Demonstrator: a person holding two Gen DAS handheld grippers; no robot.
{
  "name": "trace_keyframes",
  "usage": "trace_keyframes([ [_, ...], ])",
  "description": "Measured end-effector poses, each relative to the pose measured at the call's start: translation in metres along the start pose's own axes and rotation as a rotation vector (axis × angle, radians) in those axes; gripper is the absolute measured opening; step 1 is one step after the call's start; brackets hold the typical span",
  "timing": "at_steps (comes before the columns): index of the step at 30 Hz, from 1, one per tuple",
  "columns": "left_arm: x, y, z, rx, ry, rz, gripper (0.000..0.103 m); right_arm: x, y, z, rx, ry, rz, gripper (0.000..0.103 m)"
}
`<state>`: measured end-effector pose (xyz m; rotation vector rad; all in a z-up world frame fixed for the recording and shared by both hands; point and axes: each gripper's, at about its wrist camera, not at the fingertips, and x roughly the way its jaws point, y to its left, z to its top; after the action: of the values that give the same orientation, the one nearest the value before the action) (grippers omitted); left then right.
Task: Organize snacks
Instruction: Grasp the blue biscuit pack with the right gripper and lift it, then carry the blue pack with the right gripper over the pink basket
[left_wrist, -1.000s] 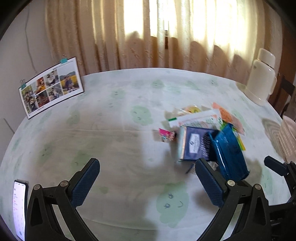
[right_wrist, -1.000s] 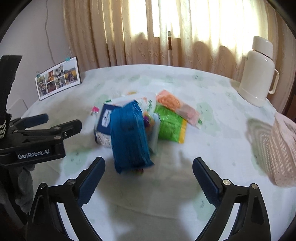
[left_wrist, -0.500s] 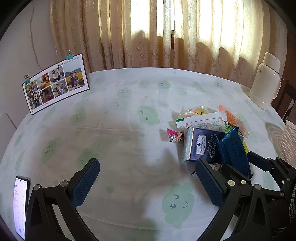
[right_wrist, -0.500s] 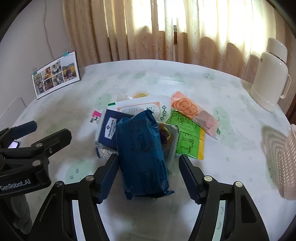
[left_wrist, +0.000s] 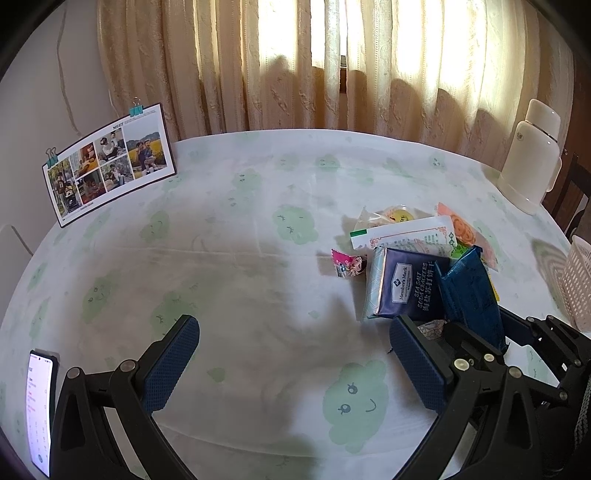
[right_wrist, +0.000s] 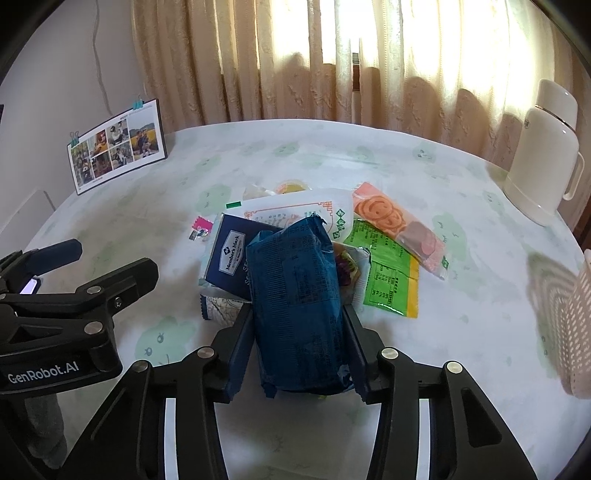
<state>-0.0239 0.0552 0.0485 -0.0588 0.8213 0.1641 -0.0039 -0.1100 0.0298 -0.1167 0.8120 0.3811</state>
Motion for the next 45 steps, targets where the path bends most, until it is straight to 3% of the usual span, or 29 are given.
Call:
trace_keyframes([
  [7,0.004,-0.002,-0.001,0.004,0.009,-0.015,0.102,-0.014,-0.012,-0.002,0.063,-0.041,0.009,0.045],
  [15,0.011,-0.014,-0.005,0.031,0.019,-0.054,0.102,-0.042,-0.054,-0.016,0.187,-0.112,-0.032,0.045],
  [24,0.029,-0.048,-0.016,0.159,0.076,-0.168,0.102,-0.053,-0.091,-0.030,0.270,-0.123,-0.044,0.045],
  [30,0.033,-0.055,-0.012,0.144,0.120,-0.233,0.101,-0.051,-0.097,-0.035,0.291,-0.113,-0.027,0.045],
  [31,0.035,-0.057,-0.012,0.143,0.131,-0.240,0.098,-0.050,-0.097,-0.035,0.292,-0.111,-0.025,0.045],
  [34,0.040,-0.063,-0.011,0.140,0.157,-0.262,0.074,-0.051,-0.097,-0.037,0.289,-0.113,-0.019,0.045],
  [36,0.042,-0.065,-0.009,0.147,0.145,-0.244,0.068,-0.052,-0.096,-0.038,0.286,-0.115,-0.016,0.045],
  [40,0.042,-0.065,-0.007,0.138,0.129,-0.254,0.039,-0.051,-0.092,-0.037,0.281,-0.113,-0.011,0.045],
  [45,0.037,-0.061,-0.008,0.136,0.115,-0.294,0.030,-0.052,-0.091,-0.038,0.277,-0.121,-0.015,0.045],
])
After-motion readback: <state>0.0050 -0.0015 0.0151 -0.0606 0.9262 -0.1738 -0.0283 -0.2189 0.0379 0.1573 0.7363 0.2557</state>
